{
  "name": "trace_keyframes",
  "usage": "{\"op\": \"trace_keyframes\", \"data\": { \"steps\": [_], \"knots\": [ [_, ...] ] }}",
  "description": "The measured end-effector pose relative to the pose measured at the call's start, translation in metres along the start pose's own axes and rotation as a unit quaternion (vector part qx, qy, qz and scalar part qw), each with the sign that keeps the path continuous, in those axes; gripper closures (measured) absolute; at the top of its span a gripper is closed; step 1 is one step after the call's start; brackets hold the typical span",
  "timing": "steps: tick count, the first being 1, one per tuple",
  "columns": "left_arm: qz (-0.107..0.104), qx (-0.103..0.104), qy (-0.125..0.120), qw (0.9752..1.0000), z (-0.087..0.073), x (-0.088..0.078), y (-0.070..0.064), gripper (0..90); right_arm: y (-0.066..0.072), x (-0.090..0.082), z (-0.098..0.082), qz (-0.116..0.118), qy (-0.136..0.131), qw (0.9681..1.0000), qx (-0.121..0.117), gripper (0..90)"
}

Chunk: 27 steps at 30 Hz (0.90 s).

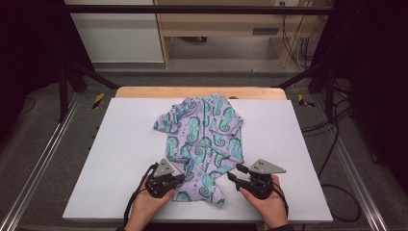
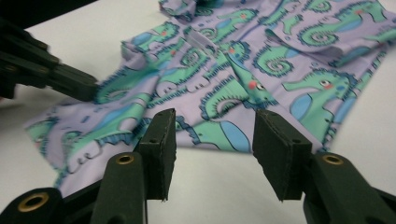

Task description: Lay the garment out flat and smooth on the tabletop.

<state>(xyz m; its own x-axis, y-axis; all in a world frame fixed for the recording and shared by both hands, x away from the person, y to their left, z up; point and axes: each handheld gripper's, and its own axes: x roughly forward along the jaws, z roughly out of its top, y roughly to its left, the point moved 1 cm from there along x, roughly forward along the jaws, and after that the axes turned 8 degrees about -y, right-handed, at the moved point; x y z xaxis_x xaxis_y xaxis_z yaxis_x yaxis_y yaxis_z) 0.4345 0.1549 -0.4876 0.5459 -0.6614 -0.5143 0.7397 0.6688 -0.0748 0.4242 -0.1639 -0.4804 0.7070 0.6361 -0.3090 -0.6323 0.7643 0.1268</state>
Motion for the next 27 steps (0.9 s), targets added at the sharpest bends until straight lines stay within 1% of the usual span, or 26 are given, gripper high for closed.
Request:
{"op": "trace_keyframes", "data": {
  "steps": [2,3,5,6,8,12,15,18,21,25,26,27],
  "knots": [
    [0.000,-0.004,-0.006,1.0000,-0.002,-0.012,0.001,89.8,-0.003,0.000,-0.004,-0.008,0.002,1.0000,0.002,49.6],
    [0.002,-0.004,-0.006,1.0000,-0.004,-0.017,0.002,89.8,-0.004,-0.001,-0.005,-0.012,0.002,0.9999,0.001,49.6],
    [0.009,-0.011,-0.005,0.9999,-0.008,-0.029,0.004,89.8,-0.006,-0.003,-0.006,-0.018,-0.001,0.9998,0.002,49.6],
    [0.016,-0.017,-0.008,0.9997,-0.011,-0.037,0.006,89.8,-0.007,-0.004,-0.006,-0.022,-0.003,0.9997,0.004,49.6],
    [0.029,-0.018,-0.006,0.9994,-0.015,-0.048,0.011,89.8,-0.009,-0.004,-0.008,-0.029,-0.003,0.9995,0.009,49.7],
    [0.054,-0.029,-0.010,0.9981,-0.021,-0.064,0.022,89.8,-0.008,-0.003,-0.009,-0.033,0.003,0.9995,0.001,49.7],
    [0.066,-0.030,-0.004,0.9974,-0.027,-0.074,0.026,89.8,-0.007,-0.002,-0.008,-0.036,0.002,0.9993,-0.003,49.7],
    [0.065,-0.036,0.010,0.9972,-0.038,-0.080,0.026,89.6,-0.008,0.000,-0.005,-0.037,0.001,0.9993,0.000,50.2],
    [0.062,-0.036,0.021,0.9972,-0.045,-0.086,0.022,89.6,-0.006,0.008,0.002,-0.035,0.010,0.9993,-0.007,51.3],
    [0.056,-0.030,0.024,0.9977,-0.050,-0.093,0.014,89.2,-0.002,0.020,0.013,-0.031,0.015,0.9993,-0.018,52.6],
    [0.057,-0.026,0.021,0.9978,-0.050,-0.094,0.012,88.3,-0.002,0.024,0.015,-0.029,0.017,0.9992,-0.020,52.7],
    [0.061,-0.023,0.014,0.9977,-0.049,-0.095,0.011,85.3,-0.001,0.027,0.017,-0.031,0.019,0.9991,-0.022,53.1]
  ]
}}
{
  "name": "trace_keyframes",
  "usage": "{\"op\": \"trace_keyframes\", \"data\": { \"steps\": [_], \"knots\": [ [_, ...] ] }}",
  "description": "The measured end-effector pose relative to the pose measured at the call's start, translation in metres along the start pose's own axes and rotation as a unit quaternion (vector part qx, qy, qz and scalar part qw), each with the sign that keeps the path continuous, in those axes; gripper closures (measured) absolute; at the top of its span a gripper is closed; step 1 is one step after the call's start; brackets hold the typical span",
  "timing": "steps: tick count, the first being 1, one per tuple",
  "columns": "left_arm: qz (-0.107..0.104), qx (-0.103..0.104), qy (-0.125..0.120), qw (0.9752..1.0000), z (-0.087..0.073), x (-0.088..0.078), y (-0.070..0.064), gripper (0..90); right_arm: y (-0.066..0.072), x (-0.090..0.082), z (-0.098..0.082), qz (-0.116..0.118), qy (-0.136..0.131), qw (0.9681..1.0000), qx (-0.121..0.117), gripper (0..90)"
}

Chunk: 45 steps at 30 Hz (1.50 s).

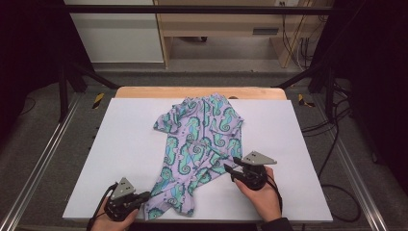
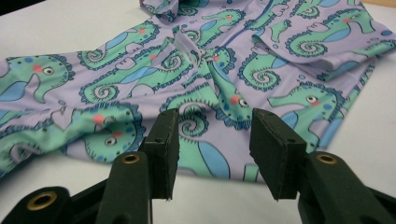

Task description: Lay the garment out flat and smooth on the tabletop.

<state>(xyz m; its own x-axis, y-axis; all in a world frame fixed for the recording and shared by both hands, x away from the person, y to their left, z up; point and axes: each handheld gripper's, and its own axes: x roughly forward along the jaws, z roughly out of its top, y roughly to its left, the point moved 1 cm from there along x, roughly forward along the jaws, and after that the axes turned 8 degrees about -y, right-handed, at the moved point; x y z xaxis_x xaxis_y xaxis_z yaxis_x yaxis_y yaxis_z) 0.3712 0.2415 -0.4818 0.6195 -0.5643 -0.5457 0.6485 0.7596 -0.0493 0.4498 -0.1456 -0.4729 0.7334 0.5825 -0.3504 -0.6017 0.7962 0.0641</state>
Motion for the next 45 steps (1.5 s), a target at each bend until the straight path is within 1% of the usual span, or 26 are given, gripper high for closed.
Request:
{"op": "trace_keyframes", "data": {
  "steps": [2,4,6,7,10,12,13,14,15,16,17,18,19,20,21,22,23,24,25,27,31,32,34,40,43,45],
  "knots": [
    [0.010,0.000,-0.021,0.9997,0.004,0.000,-0.001,71.1,0.001,0.006,0.004,-0.001,0.005,1.0000,-0.002,54.3],
    [0.020,-0.002,-0.044,0.9988,0.012,0.002,0.001,64.1,0.001,0.013,0.008,-0.001,0.006,1.0000,-0.003,55.1],
    [0.023,-0.009,-0.065,0.9976,0.022,0.008,0.004,56.4,0.001,0.020,0.011,0.002,0.011,0.9999,-0.002,55.9],
    [0.024,-0.007,-0.069,0.9973,0.027,0.013,0.005,56.3,0.001,0.024,0.013,0.004,0.014,0.9999,-0.001,56.4],
    [0.025,-0.003,-0.062,0.9978,0.039,0.032,0.012,52.8,0.001,0.036,0.015,0.014,0.024,0.9996,0.007,56.7],
    [0.035,0.002,-0.047,0.9983,0.043,0.048,0.018,53.4,0.001,0.046,0.016,0.020,0.034,0.9991,0.015,55.9],
    [0.040,-0.002,-0.042,0.9983,0.043,0.052,0.019,53.6,0.001,0.050,0.016,0.019,0.040,0.9988,0.018,54.8],
    [0.038,-0.007,-0.043,0.9983,0.042,0.053,0.020,55.6,0.000,0.054,0.016,0.018,0.046,0.9986,0.021,53.7],
    [0.037,-0.005,-0.045,0.9983,0.040,0.053,0.019,60.0,0.000,0.058,0.016,0.019,0.052,0.9982,0.023,52.9],
    [0.042,0.002,-0.039,0.9984,0.037,0.055,0.017,63.4,0.000,0.060,0.016,0.021,0.054,0.9980,0.025,52.0],
    [0.040,0.015,-0.020,0.9989,0.035,0.056,0.016,66.9,0.000,0.064,0.015,0.025,0.058,0.9976,0.029,50.6],
    [0.039,0.026,-0.011,0.9988,0.033,0.056,0.016,71.5,0.000,0.067,0.014,0.028,0.063,0.9972,0.029,47.6],
    [0.041,0.026,-0.007,0.9988,0.032,0.055,0.016,75.0,0.000,0.070,0.013,0.036,0.068,0.9965,0.033,47.0],
    [0.036,0.021,-0.006,0.9991,0.031,0.055,0.017,78.6,0.000,0.073,0.012,0.038,0.073,0.9961,0.032,47.2],
    [0.029,0.019,-0.004,0.9994,0.030,0.055,0.018,83.0,0.000,0.076,0.011,0.034,0.079,0.9959,0.028,48.8],
    [0.025,0.018,-0.002,0.9995,0.029,0.054,0.019,85.5,0.001,0.077,0.011,0.033,0.082,0.9958,0.024,54.3],
    [0.024,0.019,-0.002,0.9995,0.028,0.054,0.019,88.9,0.001,0.079,0.009,0.036,0.087,0.9954,0.020,64.6],
    [0.021,0.018,-0.002,0.9996,0.027,0.054,0.019,90.0,0.002,0.079,0.009,0.035,0.087,0.9954,0.018,69.9],
    [0.022,0.020,0.000,0.9996,0.026,0.054,0.019,90.0,0.002,0.079,0.009,0.034,0.092,0.9951,0.010,78.8],
    [0.021,0.016,-0.002,0.9997,0.025,0.053,0.019,90.0,0.004,0.076,0.010,0.034,0.093,0.9951,0.004,86.1],
    [0.026,0.016,-0.005,0.9995,0.024,0.051,0.020,90.0,0.010,0.058,0.010,0.030,0.098,0.9946,-0.018,87.1],
    [0.027,0.017,-0.005,0.9995,0.024,0.051,0.020,90.0,0.013,0.049,0.008,0.030,0.100,0.9942,-0.026,87.1],
    [0.030,0.016,-0.005,0.9994,0.023,0.051,0.022,90.0,0.017,0.034,0.003,0.033,0.099,0.9942,-0.027,87.1],
    [0.034,0.014,-0.005,0.9993,0.022,0.050,0.024,90.0,0.033,-0.019,-0.028,0.046,0.102,0.9934,-0.022,87.2],
    [0.035,0.010,-0.008,0.9993,0.021,0.049,0.024,90.0,0.041,-0.036,-0.040,0.058,0.105,0.9926,-0.020,86.9],
    [0.034,0.008,-0.009,0.9993,0.020,0.049,0.024,90.0,0.046,-0.044,-0.044,0.066,0.096,0.9929,-0.025,84.0]
  ]
}}
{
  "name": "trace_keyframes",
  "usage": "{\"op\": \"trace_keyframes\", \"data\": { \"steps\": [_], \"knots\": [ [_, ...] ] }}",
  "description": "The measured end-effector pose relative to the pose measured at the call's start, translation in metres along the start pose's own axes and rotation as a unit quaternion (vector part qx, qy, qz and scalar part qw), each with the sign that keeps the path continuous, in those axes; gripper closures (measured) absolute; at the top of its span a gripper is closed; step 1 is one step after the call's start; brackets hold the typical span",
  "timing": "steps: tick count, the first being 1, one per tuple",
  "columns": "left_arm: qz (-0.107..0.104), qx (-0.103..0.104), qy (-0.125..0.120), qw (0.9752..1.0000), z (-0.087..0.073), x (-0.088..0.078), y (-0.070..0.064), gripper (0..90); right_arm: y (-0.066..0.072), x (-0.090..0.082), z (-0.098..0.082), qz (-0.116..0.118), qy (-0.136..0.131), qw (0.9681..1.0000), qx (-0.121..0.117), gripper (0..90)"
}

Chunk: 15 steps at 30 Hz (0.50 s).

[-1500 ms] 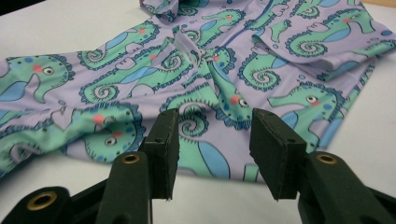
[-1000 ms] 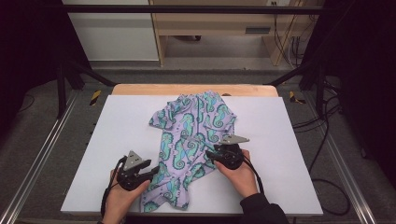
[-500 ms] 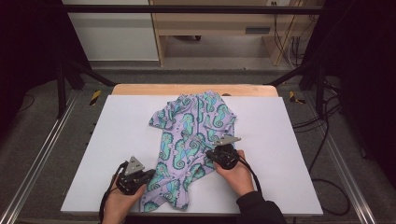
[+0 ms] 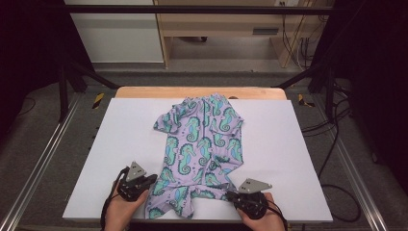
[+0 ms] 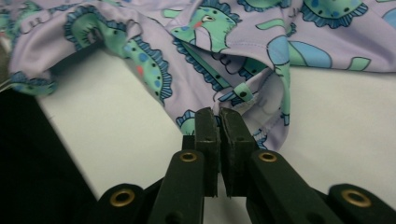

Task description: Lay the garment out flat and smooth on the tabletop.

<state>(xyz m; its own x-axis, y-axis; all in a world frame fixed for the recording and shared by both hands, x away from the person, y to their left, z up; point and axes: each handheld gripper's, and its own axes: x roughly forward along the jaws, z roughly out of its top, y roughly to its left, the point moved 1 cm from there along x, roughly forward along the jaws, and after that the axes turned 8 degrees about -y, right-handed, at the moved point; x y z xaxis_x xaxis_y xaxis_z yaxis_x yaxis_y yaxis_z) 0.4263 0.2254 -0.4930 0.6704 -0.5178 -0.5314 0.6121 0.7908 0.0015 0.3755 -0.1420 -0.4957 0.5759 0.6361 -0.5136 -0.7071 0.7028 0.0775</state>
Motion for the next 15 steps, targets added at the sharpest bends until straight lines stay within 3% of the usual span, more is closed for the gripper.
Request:
{"op": "trace_keyframes", "data": {
  "steps": [5,10,15],
  "knots": [
    [0.001,0.001,-0.001,1.0000,-0.001,-0.001,0.000,90.0,0.005,-0.004,0.014,0.006,-0.028,0.9996,-0.007,64.6],
    [0.000,0.002,-0.002,1.0000,-0.001,-0.001,0.001,90.0,0.009,0.005,0.042,0.004,-0.037,0.9988,-0.032,57.2],
    [0.002,0.001,-0.004,1.0000,-0.002,-0.002,0.003,90.0,-0.005,0.029,0.066,-0.016,-0.026,0.9987,-0.041,53.5]
  ]
}}
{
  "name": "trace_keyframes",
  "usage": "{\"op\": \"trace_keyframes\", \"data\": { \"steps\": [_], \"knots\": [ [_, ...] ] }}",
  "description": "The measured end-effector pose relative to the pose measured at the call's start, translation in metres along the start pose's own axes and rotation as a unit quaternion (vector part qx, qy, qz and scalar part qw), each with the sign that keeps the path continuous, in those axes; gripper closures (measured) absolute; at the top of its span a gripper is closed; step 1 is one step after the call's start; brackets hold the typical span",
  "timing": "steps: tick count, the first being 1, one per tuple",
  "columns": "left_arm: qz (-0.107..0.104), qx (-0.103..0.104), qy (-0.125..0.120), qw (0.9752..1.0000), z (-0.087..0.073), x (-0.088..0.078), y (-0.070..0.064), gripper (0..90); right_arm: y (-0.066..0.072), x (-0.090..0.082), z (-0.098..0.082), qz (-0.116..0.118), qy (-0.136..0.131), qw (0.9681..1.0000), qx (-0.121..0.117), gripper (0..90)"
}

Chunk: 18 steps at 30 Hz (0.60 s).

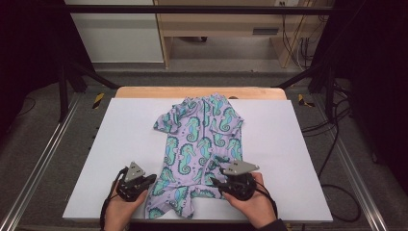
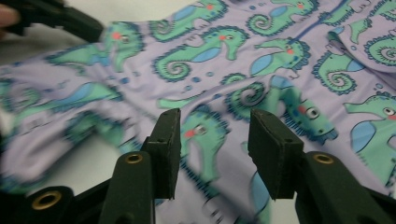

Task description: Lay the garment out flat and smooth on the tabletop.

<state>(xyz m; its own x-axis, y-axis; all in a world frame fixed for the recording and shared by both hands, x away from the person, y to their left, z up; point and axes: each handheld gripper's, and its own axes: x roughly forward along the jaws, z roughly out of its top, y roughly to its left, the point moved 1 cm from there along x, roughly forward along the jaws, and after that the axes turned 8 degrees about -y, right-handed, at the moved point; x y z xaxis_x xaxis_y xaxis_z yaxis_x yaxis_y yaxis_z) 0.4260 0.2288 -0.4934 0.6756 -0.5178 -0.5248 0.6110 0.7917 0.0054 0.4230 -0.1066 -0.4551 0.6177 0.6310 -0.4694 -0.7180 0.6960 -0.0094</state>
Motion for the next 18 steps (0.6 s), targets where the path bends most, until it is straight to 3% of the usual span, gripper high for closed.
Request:
{"op": "trace_keyframes", "data": {
  "steps": [6,12,14,18],
  "knots": [
    [-0.002,-0.008,-0.019,0.9998,0.000,-0.002,0.001,89.7,-0.025,0.027,-0.001,-0.009,0.026,0.9992,0.031,48.6],
    [-0.003,-0.008,-0.048,0.9988,0.003,-0.002,-0.004,72.1,-0.033,0.039,-0.008,0.004,0.048,0.9975,0.052,48.8],
    [-0.007,-0.009,-0.042,0.9991,0.004,0.000,-0.006,68.1,-0.035,0.038,-0.010,0.021,0.047,0.9964,0.067,55.6],
    [-0.021,-0.002,-0.025,0.9995,0.004,0.004,-0.011,70.2,-0.035,0.035,-0.015,0.029,0.056,0.9963,0.058,80.9]
  ]
}}
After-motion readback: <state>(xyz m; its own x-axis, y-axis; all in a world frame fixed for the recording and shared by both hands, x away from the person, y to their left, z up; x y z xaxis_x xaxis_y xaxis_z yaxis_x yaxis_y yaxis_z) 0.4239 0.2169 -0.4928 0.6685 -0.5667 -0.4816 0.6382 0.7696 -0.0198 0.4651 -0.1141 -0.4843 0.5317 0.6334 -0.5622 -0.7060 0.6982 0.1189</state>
